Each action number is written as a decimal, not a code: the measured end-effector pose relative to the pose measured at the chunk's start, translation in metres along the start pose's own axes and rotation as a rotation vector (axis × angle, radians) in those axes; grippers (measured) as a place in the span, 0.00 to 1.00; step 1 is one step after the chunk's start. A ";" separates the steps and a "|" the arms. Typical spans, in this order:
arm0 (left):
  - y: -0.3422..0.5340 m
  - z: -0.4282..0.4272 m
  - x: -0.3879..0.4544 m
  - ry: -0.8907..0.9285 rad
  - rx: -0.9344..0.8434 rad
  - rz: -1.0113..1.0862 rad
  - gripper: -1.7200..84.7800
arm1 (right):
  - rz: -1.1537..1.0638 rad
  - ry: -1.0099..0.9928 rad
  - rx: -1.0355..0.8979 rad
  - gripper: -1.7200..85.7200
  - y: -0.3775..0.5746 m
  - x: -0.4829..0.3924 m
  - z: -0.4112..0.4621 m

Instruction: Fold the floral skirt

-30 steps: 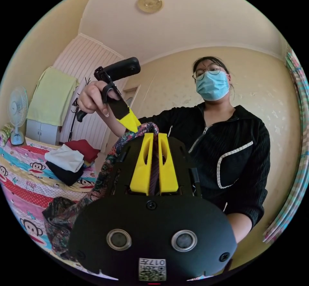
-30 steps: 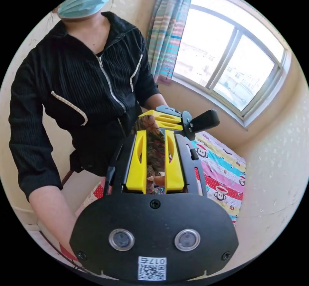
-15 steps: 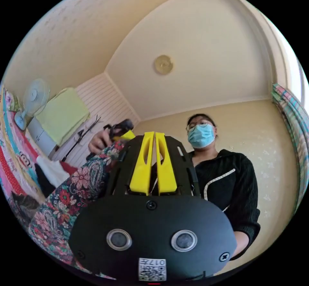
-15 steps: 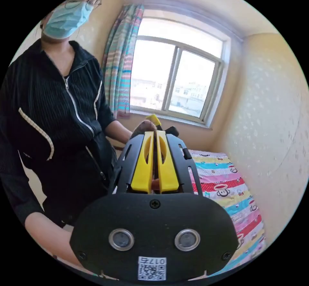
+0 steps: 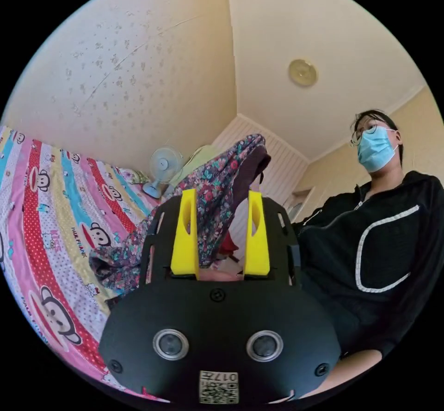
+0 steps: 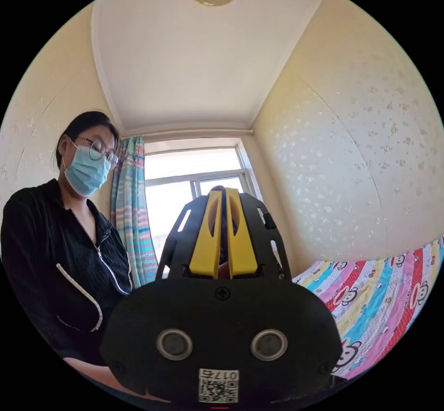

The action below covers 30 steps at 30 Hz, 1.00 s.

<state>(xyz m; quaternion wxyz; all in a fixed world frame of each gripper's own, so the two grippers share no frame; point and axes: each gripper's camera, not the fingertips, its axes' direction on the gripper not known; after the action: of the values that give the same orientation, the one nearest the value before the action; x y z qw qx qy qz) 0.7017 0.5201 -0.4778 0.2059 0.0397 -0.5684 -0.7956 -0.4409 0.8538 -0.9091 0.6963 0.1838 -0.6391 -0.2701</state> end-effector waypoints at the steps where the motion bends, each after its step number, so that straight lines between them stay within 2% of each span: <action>1: 0.004 0.014 -0.002 0.051 0.002 -0.016 0.21 | -0.024 0.013 0.006 0.04 -0.010 -0.003 0.000; 4: 0.009 0.067 -0.012 0.198 -0.081 -0.087 0.24 | -0.090 0.066 -0.007 0.04 -0.032 -0.014 0.009; 6: 0.010 0.096 -0.005 0.186 -0.139 -0.053 0.26 | -0.122 0.101 -0.018 0.04 -0.043 -0.020 0.017; 8: 0.008 0.132 0.013 0.133 -0.268 0.028 0.28 | -0.153 0.169 -0.025 0.04 -0.052 -0.028 0.025; 11: 0.006 0.158 0.037 0.105 -0.330 0.120 0.29 | -0.251 0.322 -0.067 0.04 -0.063 -0.048 0.044; 13: 0.005 0.161 0.045 0.051 -0.289 0.132 0.29 | -0.343 0.424 -0.122 0.04 -0.068 -0.067 0.063; 16: 0.006 0.151 0.056 -0.122 -0.185 0.173 0.30 | -0.453 0.542 -0.201 0.04 -0.067 -0.093 0.091; 22: 0.020 0.135 0.061 -0.299 -0.120 0.195 0.31 | -0.443 0.657 -0.255 0.03 -0.061 -0.118 0.135; 24: 0.025 0.124 0.062 -0.406 -0.088 0.188 0.27 | -0.401 0.649 -0.236 0.03 -0.062 -0.115 0.136; 26: 0.030 0.096 0.057 -0.475 -0.021 0.142 0.15 | -0.311 0.624 -0.201 0.04 -0.066 -0.105 0.127; 28: 0.037 0.065 0.045 -0.481 0.058 0.056 0.08 | -0.195 0.576 -0.171 0.04 -0.073 -0.090 0.108; 30: 0.048 0.029 0.031 -0.465 0.181 -0.039 0.06 | -0.152 0.564 -0.172 0.04 -0.077 -0.084 0.096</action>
<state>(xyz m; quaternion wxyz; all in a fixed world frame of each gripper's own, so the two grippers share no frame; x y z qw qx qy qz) 0.6785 0.5216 -0.4179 0.0498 -0.1152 -0.6687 -0.7329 -0.5493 0.8530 -1.0101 0.8370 0.2390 -0.3798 -0.3130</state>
